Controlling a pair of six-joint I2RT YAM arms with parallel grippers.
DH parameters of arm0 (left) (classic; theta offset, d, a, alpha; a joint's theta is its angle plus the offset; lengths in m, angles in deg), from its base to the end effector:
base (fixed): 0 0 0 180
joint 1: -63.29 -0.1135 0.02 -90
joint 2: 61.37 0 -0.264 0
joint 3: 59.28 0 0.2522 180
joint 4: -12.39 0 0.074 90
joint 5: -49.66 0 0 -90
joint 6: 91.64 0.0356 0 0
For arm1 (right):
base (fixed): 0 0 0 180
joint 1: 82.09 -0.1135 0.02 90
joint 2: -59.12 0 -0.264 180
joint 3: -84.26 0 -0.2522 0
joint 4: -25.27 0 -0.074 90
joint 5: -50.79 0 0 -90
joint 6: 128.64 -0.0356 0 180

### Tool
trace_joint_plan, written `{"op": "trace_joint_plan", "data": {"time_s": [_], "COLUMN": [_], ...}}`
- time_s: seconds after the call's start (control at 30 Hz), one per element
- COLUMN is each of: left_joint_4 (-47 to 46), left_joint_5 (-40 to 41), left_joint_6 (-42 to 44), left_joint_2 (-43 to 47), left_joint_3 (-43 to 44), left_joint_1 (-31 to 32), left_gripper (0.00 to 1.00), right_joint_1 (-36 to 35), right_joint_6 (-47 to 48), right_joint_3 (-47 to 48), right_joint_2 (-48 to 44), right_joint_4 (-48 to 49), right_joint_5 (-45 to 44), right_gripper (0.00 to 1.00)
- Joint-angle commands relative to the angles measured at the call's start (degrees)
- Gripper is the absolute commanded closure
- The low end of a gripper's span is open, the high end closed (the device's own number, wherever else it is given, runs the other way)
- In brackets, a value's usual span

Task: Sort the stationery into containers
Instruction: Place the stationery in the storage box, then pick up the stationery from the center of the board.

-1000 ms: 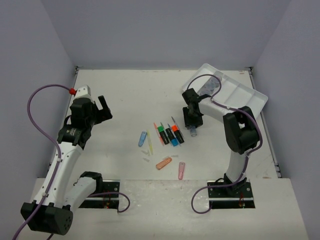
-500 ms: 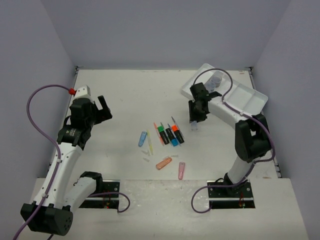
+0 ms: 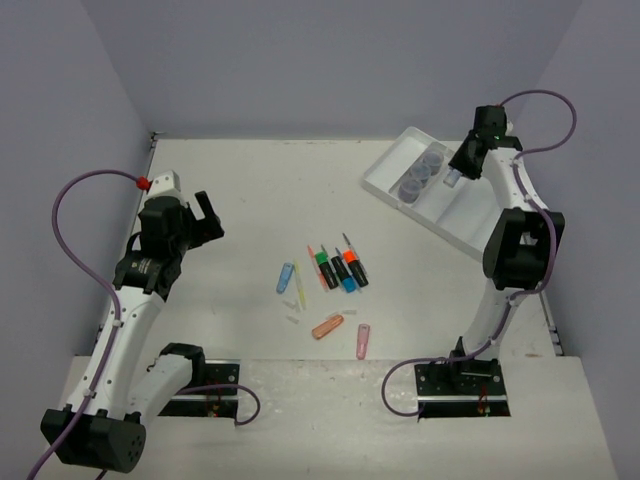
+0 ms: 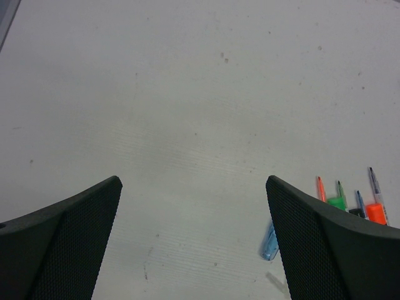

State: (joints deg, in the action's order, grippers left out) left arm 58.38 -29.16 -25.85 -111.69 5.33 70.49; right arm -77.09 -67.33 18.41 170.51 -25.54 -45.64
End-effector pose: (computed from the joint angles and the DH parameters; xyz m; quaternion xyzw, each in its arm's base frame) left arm 0.1879 -0.0168 0.3217 -0.1755 0.8526 -0.0493 0.4897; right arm 0.4393 -0.0424 0.2901 0.2894 0.8864 0.0221 0.3605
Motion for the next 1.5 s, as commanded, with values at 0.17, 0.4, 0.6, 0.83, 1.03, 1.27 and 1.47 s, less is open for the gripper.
{"op": "trace_joint_plan", "data": {"time_s": [0.17,0.4,0.6,0.83,1.03,1.27,1.47], "left_joint_4": [-2.1,-2.1,-2.1,-2.1,-2.0,-2.5,-2.5], "left_joint_5": [-0.2,-0.2,-0.2,0.4,0.2,-4.5,-2.1], "left_joint_6": [1.7,1.8,1.9,1.9,1.8,2.1,2.1], "left_joint_2": [0.6,0.5,0.4,0.4,-0.1,1.4,0.9], "left_joint_3": [0.3,0.3,0.3,0.4,0.3,-0.1,0.3], "left_joint_1": [0.2,0.2,0.3,0.2,0.3,0.7,0.7], "left_gripper": [0.00,0.00,0.00,0.00,0.00,0.00,0.00], "right_joint_1": [-0.4,-0.4,-0.9,-10.6,-26.4,-35.2,-35.7], "right_joint_6": [-3.7,-3.4,-2.7,1.9,4.1,3.6,4.4], "right_joint_3": [5.1,5.5,6.4,-8.2,-21.2,-36.9,-43.7], "right_joint_2": [8.3,9.7,8.5,-8.1,-24.3,-37.2,-48.9], "right_joint_4": [-2.6,-2.4,-4.2,1.0,1.3,4.1,6.9], "right_joint_5": [-3.5,-2.4,-0.9,-3.7,-14.5,-12.5,-8.4], "right_gripper": [0.84,0.40,0.28,0.24,0.10,0.03,0.02]}}
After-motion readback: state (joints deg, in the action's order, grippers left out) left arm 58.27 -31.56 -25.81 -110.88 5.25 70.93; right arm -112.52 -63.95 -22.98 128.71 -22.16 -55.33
